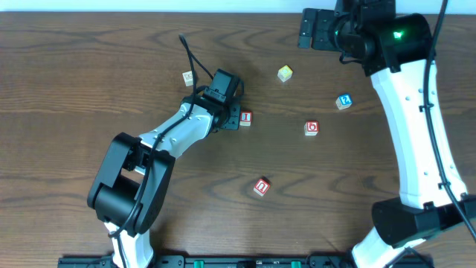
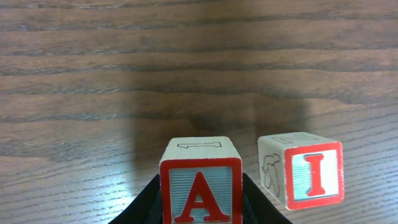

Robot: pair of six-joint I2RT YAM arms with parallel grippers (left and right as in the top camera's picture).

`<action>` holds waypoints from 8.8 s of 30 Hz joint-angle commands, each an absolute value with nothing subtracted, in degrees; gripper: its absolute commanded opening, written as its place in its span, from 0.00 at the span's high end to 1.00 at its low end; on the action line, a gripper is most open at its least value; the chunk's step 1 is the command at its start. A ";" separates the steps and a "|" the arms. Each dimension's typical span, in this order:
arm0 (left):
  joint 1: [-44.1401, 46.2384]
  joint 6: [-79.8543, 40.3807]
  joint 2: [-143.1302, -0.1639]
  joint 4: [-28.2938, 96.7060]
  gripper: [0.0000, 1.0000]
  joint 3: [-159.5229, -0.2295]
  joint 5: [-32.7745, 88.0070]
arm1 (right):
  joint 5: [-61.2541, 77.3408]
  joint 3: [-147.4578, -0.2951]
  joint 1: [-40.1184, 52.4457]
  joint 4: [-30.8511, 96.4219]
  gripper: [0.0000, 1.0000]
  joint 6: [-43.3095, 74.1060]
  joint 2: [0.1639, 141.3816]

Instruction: Spell out Ai2

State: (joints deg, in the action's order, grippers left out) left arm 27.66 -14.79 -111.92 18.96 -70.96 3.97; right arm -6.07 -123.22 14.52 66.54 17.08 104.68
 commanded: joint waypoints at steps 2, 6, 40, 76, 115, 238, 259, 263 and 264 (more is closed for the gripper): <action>28.56 -14.41 -112.90 18.59 0.94 -71.48 5.80 | -6.13 -121.38 11.86 66.63 0.01 12.43 106.76; 29.17 -15.05 -113.14 18.57 0.94 -71.46 6.04 | -5.45 -119.74 9.78 66.67 0.01 10.57 109.14; 29.28 -16.73 -113.14 19.53 0.48 -71.46 5.37 | -2.70 -119.28 8.08 67.09 0.02 10.22 111.35; 28.75 -14.59 -110.45 22.50 0.56 -83.74 -12.56 | -4.49 -119.02 6.57 66.37 0.43 8.71 116.64; 16.80 -15.07 -104.97 36.82 0.42 -85.76 -7.42 | -1.91 -95.88 -2.48 51.96 0.40 -11.07 126.04; 13.52 -8.45 -103.77 29.63 0.94 -69.47 12.47 | -2.59 -97.71 30.81 53.28 0.98 29.98 126.65; 15.18 -15.51 -112.44 19.53 0.94 -69.47 24.03 | -2.55 -97.71 30.76 51.81 0.98 30.00 126.65; 15.59 -15.70 -112.44 18.55 0.94 -69.47 24.08 | -2.55 -97.71 30.76 51.79 0.99 30.00 126.65; 15.68 -15.70 -112.44 18.50 0.94 -69.47 24.08 | -2.55 -97.71 30.76 51.79 0.99 30.00 126.65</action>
State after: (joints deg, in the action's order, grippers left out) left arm 15.51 -15.14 -111.55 18.79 -69.76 23.14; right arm -2.39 -98.00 30.46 51.90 29.15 126.65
